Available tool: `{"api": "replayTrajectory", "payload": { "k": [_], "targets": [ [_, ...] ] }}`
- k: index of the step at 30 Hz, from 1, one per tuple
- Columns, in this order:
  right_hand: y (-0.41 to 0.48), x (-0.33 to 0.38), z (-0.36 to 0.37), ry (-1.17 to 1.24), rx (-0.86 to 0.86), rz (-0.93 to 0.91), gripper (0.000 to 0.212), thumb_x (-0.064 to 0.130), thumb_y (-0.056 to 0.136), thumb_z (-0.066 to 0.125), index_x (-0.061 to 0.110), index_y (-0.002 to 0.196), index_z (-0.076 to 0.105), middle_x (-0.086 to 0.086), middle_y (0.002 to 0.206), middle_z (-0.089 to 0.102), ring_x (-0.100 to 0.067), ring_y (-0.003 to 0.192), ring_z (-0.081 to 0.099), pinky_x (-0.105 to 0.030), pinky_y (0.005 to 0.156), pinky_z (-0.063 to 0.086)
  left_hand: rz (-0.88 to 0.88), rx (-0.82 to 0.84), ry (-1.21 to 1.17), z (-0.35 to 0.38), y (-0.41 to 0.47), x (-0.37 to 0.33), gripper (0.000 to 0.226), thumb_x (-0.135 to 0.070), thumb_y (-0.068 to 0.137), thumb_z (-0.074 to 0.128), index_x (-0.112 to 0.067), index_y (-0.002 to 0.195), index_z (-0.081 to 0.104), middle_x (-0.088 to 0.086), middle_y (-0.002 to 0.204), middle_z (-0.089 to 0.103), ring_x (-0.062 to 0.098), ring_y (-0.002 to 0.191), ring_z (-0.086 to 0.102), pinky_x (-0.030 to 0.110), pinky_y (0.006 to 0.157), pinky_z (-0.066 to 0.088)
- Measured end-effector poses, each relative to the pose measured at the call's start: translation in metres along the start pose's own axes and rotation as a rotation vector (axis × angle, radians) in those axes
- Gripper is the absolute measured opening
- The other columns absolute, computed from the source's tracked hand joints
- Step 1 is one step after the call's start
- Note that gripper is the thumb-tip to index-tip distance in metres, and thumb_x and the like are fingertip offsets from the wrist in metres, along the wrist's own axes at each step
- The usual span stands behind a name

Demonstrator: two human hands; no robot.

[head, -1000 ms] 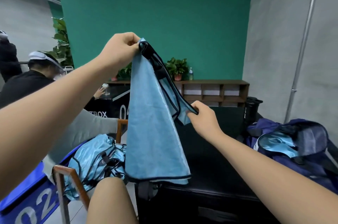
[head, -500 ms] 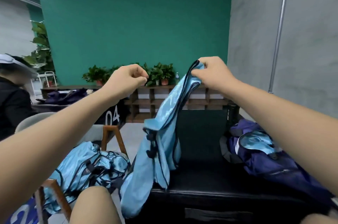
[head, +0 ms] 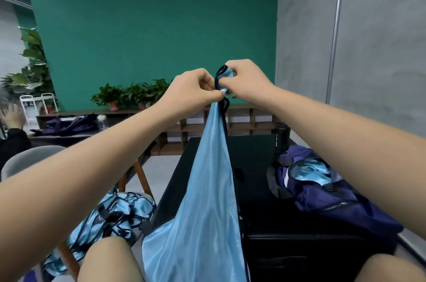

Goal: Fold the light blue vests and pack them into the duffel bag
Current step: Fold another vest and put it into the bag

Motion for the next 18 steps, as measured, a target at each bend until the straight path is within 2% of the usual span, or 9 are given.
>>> {"api": "replayTrajectory", "payload": {
  "k": [5, 8, 10, 13, 16, 18],
  "targets": [
    [-0.001, 0.003, -0.004, 0.019, -0.024, -0.011, 0.025, 0.030, 0.068, 0.064, 0.010, 0.082, 0.072, -0.010, 0.080, 0.074, -0.031, 0.076, 0.069, -0.054, 0.071, 0.060, 0.077, -0.033, 0.097, 0.007, 0.000, -0.010, 0.047, -0.047, 0.075, 0.087, -0.016, 0.095, 0.057, -0.009, 0.078, 0.070, 0.006, 0.070, 0.059, 0.015, 0.055, 0.040],
    [-0.003, 0.007, -0.009, 0.024, -0.014, -0.030, 0.007, 0.023, 0.075, 0.073, 0.019, 0.074, 0.068, -0.008, 0.075, 0.072, -0.025, 0.067, 0.067, -0.050, 0.062, 0.063, 0.106, -0.064, 0.146, 0.006, 0.003, -0.009, 0.034, -0.029, 0.080, 0.079, -0.014, 0.095, 0.052, -0.006, 0.078, 0.065, 0.009, 0.066, 0.051, 0.015, 0.052, 0.038],
    [-0.003, 0.008, -0.013, 0.022, -0.015, -0.064, 0.012, 0.020, 0.079, 0.076, 0.021, 0.071, 0.067, -0.001, 0.068, 0.069, -0.017, 0.060, 0.061, -0.041, 0.056, 0.060, 0.099, -0.061, 0.169, 0.003, 0.005, -0.006, 0.030, -0.025, 0.082, 0.074, -0.013, 0.100, 0.053, -0.006, 0.080, 0.064, 0.009, 0.068, 0.053, 0.016, 0.051, 0.037],
    [0.001, 0.012, -0.017, -0.002, -0.025, -0.103, 0.010, 0.021, 0.079, 0.078, 0.022, 0.074, 0.070, 0.012, 0.062, 0.066, -0.008, 0.059, 0.057, -0.036, 0.062, 0.055, 0.074, -0.020, 0.170, 0.003, 0.006, -0.003, 0.025, -0.027, 0.086, 0.070, -0.015, 0.103, 0.057, -0.005, 0.081, 0.066, 0.013, 0.071, 0.057, 0.024, 0.057, 0.041],
    [0.003, 0.019, -0.020, -0.052, -0.016, -0.143, 0.014, 0.022, 0.081, 0.079, 0.023, 0.073, 0.068, 0.016, 0.058, 0.060, 0.001, 0.052, 0.048, -0.025, 0.055, 0.042, 0.095, -0.009, 0.183, 0.003, 0.006, -0.001, 0.018, -0.027, 0.092, 0.061, -0.022, 0.108, 0.067, -0.003, 0.078, 0.066, 0.008, 0.063, 0.052, 0.020, 0.055, 0.040],
    [0.004, 0.021, -0.024, -0.095, 0.002, -0.170, 0.018, 0.021, 0.083, 0.080, 0.023, 0.072, 0.066, 0.015, 0.058, 0.058, 0.002, 0.049, 0.046, -0.018, 0.051, 0.035, 0.089, -0.009, 0.150, -0.003, 0.007, 0.001, 0.013, -0.025, 0.091, 0.064, -0.021, 0.101, 0.071, 0.002, 0.080, 0.071, 0.010, 0.060, 0.054, 0.028, 0.060, 0.049]
  ]
}}
Point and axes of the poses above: each hand's wrist, its own y-axis towards the middle knuckle, its own z-axis out of the palm, x = y × z, the point moved 3 cm from there along y, towards the middle knuckle
